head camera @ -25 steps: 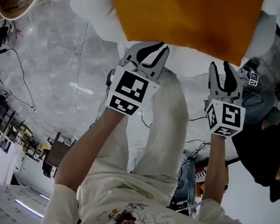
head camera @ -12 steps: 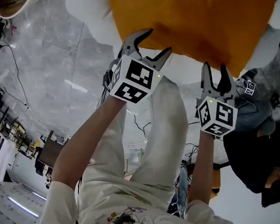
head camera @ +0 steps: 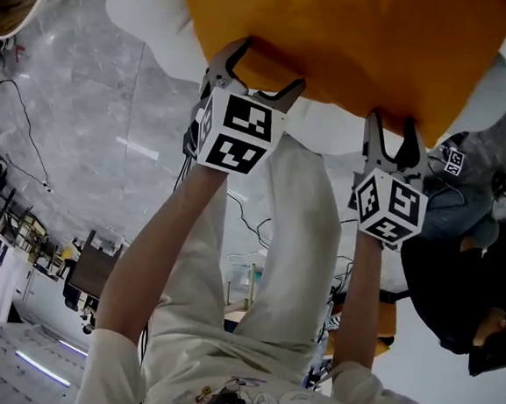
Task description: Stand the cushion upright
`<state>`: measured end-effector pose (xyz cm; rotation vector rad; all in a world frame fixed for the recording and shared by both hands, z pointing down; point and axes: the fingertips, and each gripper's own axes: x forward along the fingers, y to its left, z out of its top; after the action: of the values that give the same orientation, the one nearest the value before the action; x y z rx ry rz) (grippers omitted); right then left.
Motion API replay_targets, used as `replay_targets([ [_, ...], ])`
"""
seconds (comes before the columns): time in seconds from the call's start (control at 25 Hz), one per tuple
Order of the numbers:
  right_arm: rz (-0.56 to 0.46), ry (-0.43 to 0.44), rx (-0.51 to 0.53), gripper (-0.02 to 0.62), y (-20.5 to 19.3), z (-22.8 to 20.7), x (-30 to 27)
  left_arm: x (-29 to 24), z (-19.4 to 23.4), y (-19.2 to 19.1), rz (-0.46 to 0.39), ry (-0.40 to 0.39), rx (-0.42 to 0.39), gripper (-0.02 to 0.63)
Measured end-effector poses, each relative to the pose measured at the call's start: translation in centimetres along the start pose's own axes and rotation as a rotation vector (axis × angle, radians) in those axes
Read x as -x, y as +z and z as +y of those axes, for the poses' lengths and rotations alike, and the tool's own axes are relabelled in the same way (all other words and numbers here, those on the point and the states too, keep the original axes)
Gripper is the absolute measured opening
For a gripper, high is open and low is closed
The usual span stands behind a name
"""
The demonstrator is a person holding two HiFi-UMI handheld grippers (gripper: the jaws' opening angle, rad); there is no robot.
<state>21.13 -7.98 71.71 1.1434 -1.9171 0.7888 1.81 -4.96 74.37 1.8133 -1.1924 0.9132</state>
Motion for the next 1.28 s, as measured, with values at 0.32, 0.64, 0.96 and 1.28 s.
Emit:
replay_targets([
  [0.32, 0.045, -0.058, -0.005, 0.287, -0.2, -0.6, -1.9, -2.8, 0.0, -0.8, 0.006, 0.039, -0.112, 0.483],
  [0.64, 0.027, -0.047, 0.045, 0.031, -0.5, 0.1, -2.5, -2.2, 0.7, -0.8, 0.003, 0.008, -0.122, 0.053],
  [0.96, -0.013, -0.013, 0.066, 0.029, 1.2, 1.3, 0.5, -0.7, 0.5, 0.0, -0.006, 0.011, -0.085, 0.011],
  [1.28, -0.052, 0.032, 0.130, 0.028, 3.8, 3.3, 4.8, 1.6, 0.2, 0.7, -0.022, 0.007, -0.082, 0.009],
])
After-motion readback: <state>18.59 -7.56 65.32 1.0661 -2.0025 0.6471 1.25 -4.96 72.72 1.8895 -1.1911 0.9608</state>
